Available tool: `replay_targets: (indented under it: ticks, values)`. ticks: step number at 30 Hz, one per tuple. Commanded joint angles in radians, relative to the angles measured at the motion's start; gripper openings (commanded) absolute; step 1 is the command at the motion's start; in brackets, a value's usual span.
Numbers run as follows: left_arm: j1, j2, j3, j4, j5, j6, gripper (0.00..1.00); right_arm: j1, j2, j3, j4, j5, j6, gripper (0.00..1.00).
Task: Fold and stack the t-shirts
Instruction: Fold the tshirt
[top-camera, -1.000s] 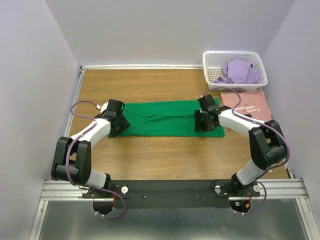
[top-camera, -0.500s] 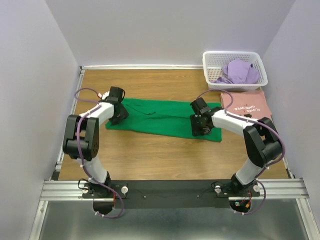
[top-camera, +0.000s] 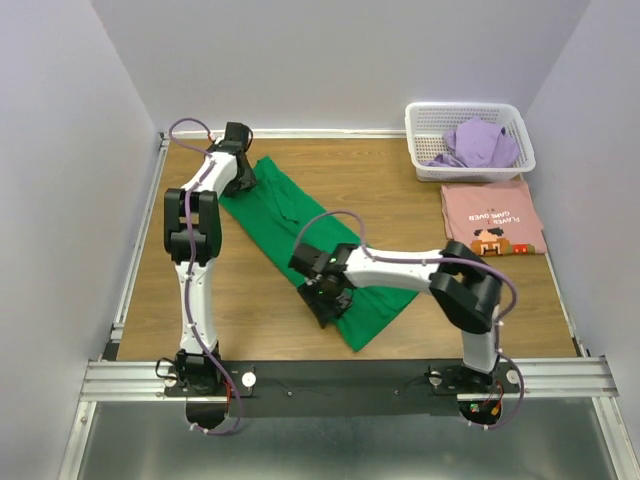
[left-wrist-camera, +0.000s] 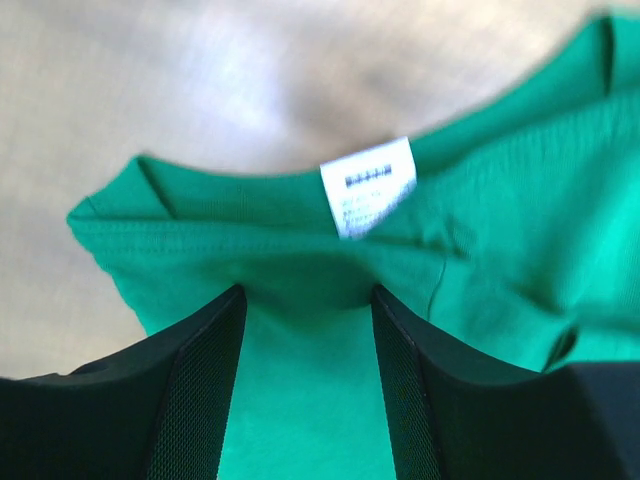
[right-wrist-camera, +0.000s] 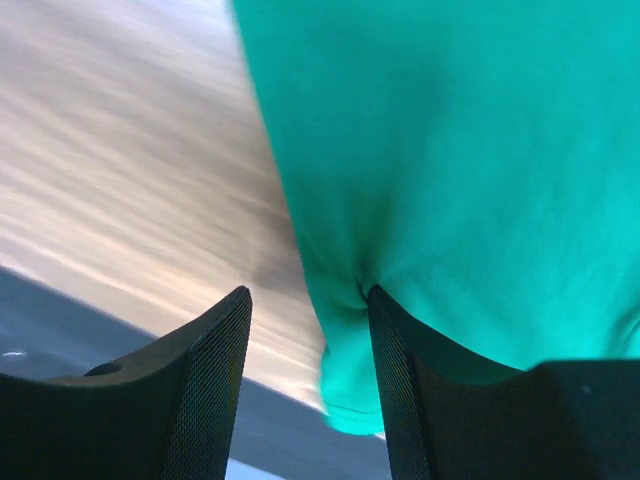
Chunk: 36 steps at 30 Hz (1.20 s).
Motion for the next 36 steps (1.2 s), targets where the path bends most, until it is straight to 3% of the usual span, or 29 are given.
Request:
replay_targets:
  ticks: [1, 4, 6, 10, 14, 20, 25, 36]
  values:
    - [0.010, 0.141, 0.181, -0.111, -0.029, 0.073, 0.62, 0.070, 0.173, 0.146, -0.066, -0.096, -0.018, 0.59]
    - [0.010, 0.163, 0.297, -0.103, -0.020, 0.081, 0.66, 0.079, 0.168, 0.224, -0.099, -0.086, -0.048, 0.59]
    - [0.010, 0.099, 0.273, -0.067, -0.001, 0.076, 0.71, 0.079, 0.135, 0.224, -0.123, -0.025, -0.054, 0.61]
    - [0.010, -0.067, 0.155, 0.048, 0.016, 0.044, 0.78, 0.073, 0.034, 0.183, -0.174, 0.164, -0.095, 0.69]
    - [-0.022, -0.260, 0.021, 0.055, -0.022, -0.011, 0.91, 0.047, -0.071, 0.090, -0.169, 0.232, -0.126, 0.73]
    - [-0.134, -0.435, -0.262, 0.125, -0.033, -0.080, 0.91, 0.010, -0.099, 0.002, -0.114, 0.247, -0.170, 0.77]
    - [-0.235, -0.387, -0.321, 0.125, -0.049, -0.094, 0.91, -0.016, -0.125, -0.064, -0.050, 0.174, -0.209, 0.77]
    - [-0.258, -0.233, -0.298, 0.157, -0.086, -0.068, 0.82, -0.028, -0.102, -0.153, 0.062, 0.077, -0.221, 0.77]
